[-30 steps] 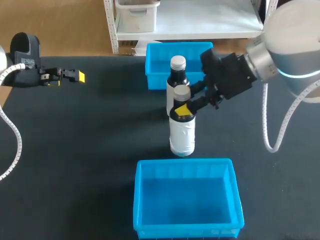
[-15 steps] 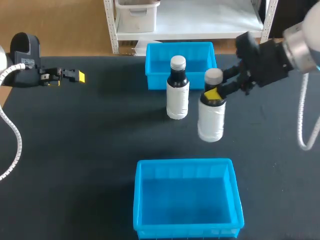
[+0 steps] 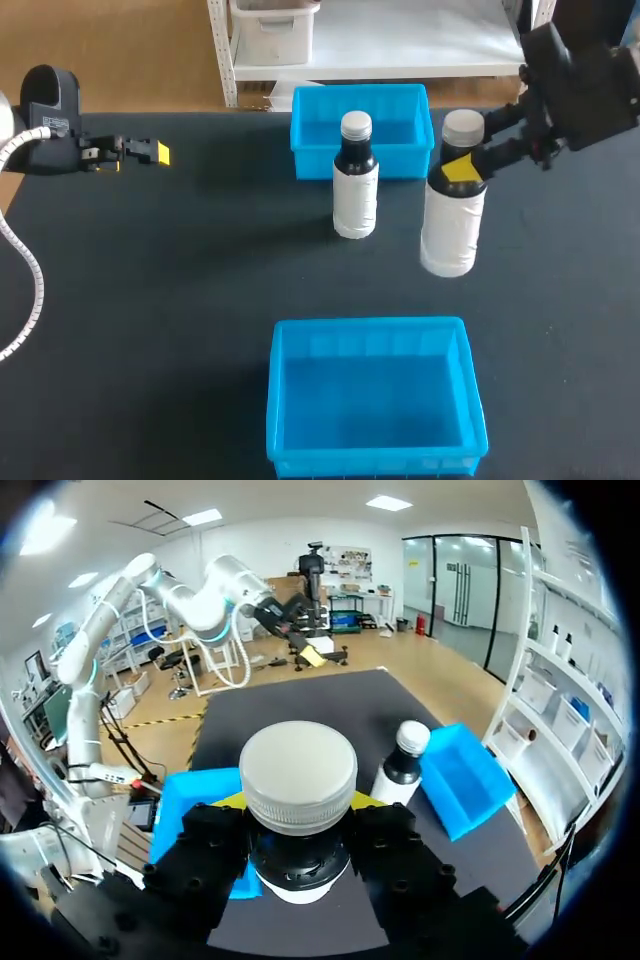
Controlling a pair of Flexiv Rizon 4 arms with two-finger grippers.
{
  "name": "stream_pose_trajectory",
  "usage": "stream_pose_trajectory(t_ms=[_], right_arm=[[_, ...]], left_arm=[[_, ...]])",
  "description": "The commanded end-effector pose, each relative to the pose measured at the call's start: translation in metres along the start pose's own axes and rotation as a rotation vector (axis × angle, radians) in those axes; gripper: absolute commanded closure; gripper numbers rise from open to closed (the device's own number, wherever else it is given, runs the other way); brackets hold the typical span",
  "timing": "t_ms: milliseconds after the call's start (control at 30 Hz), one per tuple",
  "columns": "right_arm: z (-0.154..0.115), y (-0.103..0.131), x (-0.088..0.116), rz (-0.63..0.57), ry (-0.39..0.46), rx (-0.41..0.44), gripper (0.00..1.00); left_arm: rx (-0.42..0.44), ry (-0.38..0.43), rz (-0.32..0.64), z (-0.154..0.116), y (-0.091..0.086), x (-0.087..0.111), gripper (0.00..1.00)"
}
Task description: Pick up the bottle, and place it in the far bin if it is heavy, or in the near bin if it is light.
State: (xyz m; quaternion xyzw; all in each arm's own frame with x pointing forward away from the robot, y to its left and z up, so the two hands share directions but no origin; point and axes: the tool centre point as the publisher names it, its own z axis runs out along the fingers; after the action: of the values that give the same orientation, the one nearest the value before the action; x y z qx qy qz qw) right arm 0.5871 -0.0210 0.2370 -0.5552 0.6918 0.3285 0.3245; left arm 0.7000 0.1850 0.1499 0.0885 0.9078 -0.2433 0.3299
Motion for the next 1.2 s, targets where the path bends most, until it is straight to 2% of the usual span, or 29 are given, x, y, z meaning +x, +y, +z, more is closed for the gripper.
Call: stream_pose_trajectory(t_ms=[33,333,667,1033,1200], right_arm=[[-0.012,0.027,-0.015,-0.028,-0.025,-0.060,0.66],[0.015,0.081,-0.036,-0.127,-0.049,-0.234,0.67],[0.061,0.112,-0.042,-0.209,-0.057,-0.375,0.67],[0.109,0.141,-0.028,-0.299,-0.090,-0.547,0.69],[0.127,0.140,-0.018,-0.339,-0.078,-0.582,0.69]], left_arm=[[0.000,0.000,0.000,0.000,0.000,0.000,0.00],[0.000,0.000,0.000,0.000,0.000,0.000,0.00],[0.000,0.000,0.000,0.000,0.000,0.000,0.00],[0.000,0.000,0.000,0.000,0.000,0.000,0.00],[0.000,0.000,0.000,0.000,0.000,0.000,0.00]])
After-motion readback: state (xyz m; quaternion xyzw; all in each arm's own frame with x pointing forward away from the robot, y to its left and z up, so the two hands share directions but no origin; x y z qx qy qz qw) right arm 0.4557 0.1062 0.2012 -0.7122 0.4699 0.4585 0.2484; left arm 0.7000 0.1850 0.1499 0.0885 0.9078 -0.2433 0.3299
